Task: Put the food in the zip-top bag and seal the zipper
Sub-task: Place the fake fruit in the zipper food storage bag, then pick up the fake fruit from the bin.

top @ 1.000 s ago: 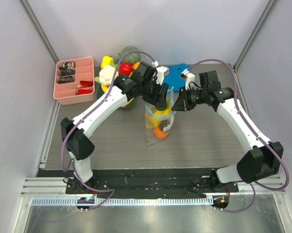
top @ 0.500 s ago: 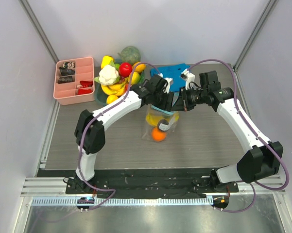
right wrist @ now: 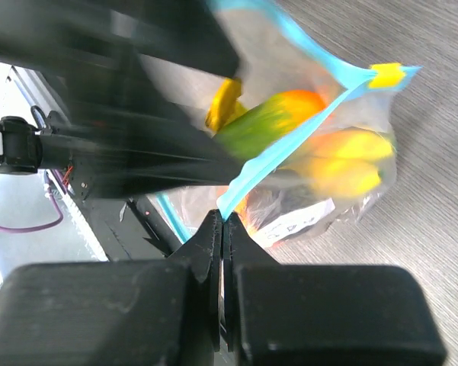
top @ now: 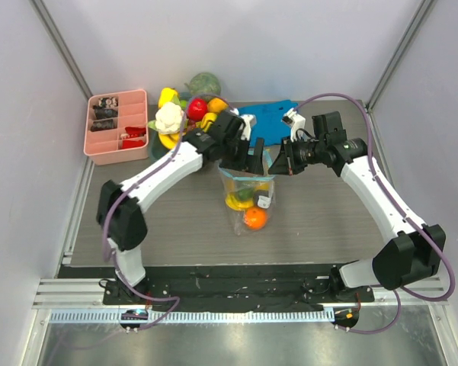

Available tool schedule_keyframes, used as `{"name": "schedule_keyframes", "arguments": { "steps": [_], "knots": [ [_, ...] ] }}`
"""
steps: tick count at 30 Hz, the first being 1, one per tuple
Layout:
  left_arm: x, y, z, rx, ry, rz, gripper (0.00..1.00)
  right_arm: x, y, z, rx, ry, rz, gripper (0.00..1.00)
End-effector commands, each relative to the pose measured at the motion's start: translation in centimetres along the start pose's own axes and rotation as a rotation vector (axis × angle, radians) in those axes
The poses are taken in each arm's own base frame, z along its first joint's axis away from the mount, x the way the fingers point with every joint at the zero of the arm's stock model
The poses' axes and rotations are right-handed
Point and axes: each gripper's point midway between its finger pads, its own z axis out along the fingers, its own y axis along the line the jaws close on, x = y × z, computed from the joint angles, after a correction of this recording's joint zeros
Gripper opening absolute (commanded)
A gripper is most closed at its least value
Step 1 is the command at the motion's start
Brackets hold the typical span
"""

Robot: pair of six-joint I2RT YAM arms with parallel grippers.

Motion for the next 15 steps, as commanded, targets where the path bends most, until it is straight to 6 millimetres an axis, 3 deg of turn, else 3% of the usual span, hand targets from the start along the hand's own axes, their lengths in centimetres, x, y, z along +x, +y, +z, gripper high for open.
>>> {"name": "schedule_keyframes", "arguments": {
  "steps": [1,5,8,11,12,14,15],
  "knots": [
    [-3.6,-4.1,-10.1,0.121,-0.213,0.101,0.92,-1.7,1.1,-1.3,-0.001,-0.067,-0.100,0.01],
    [-4.6,-2.8,-14.0,0.088,-0.304,0.122,1.00,-2.5,1.2,-2.4,0.025,-0.073,-0.187,0.01],
    [-7.1,2.4,-15.5,-0.026,-0.389,0.051,1.00,-2.5,0.9,-2.6,0.044,-0.069,-0.208,0.01],
    [-8.5,8.2,-15.5,-0.153,-0.400,-0.015,1.00,-2.0,0.3,-2.1,0.049,-0.045,-0.202,0.01],
    [-8.8,10.2,-14.2,-0.209,-0.379,-0.018,1.00,-1.8,0.1,-1.8,0.049,-0.034,-0.198,0.01],
    [-10.4,12.6,-14.0,-0.267,-0.409,0.026,1.00,-1.6,-0.2,-1.5,0.051,-0.024,-0.190,0.01],
    [-10.7,13.9,-12.4,-0.277,-0.387,0.024,1.00,-1.6,-0.3,-1.4,0.050,-0.024,-0.187,0.01]
  ]
}}
